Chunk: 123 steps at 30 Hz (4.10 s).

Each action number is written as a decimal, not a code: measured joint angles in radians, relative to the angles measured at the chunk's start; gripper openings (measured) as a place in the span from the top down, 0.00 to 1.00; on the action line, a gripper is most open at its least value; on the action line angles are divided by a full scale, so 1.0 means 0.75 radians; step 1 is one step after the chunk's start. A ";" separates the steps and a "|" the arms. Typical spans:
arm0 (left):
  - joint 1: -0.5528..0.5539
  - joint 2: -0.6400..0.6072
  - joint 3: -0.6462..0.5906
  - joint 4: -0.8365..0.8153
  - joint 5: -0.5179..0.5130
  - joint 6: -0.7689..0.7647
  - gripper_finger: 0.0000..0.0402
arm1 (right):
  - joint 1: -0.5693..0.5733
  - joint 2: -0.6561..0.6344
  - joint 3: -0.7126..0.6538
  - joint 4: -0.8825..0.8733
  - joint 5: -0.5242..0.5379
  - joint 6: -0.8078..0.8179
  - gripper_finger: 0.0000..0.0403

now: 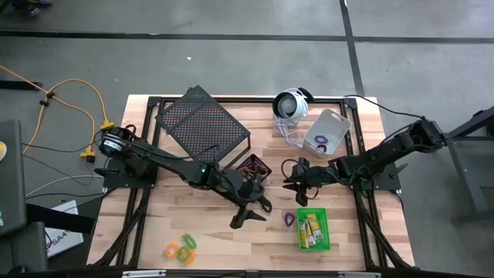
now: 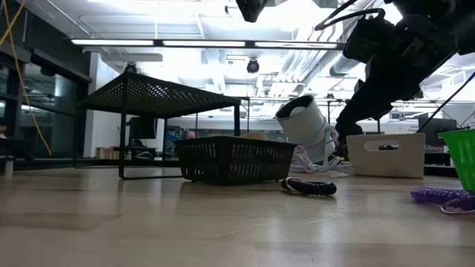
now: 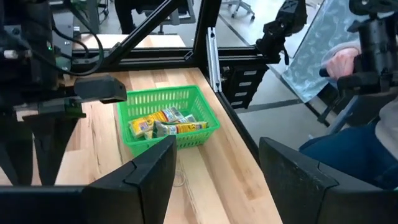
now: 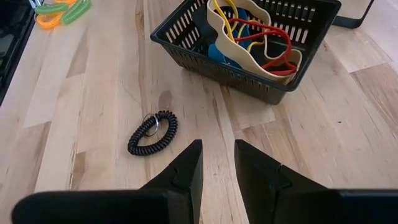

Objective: Pick & Place Office Desk Supplies
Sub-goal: Put the black spring keychain into the white bin

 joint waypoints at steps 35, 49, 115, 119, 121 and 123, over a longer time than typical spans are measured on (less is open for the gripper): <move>0.089 0.008 0.000 -0.428 -0.105 -0.114 0.45 | 0.000 0.001 0.001 0.030 -0.096 -0.014 0.80; 0.074 0.041 0.000 -0.458 -0.192 0.039 0.45 | 0.000 0.001 0.001 0.029 -0.096 -0.015 0.80; -0.007 0.525 0.378 -0.638 -0.303 0.453 0.45 | 0.000 0.001 0.000 0.018 -0.095 -0.005 0.80; -0.007 0.553 0.377 -0.646 -0.298 0.445 0.45 | 0.000 0.001 0.000 0.017 -0.095 -0.005 0.80; -0.007 0.570 0.377 -0.636 -0.302 0.442 0.45 | 0.000 0.001 0.000 0.017 -0.095 -0.005 0.80; -0.007 0.576 0.377 -0.645 -0.329 0.445 0.45 | 0.000 0.001 0.000 0.017 -0.095 -0.005 0.80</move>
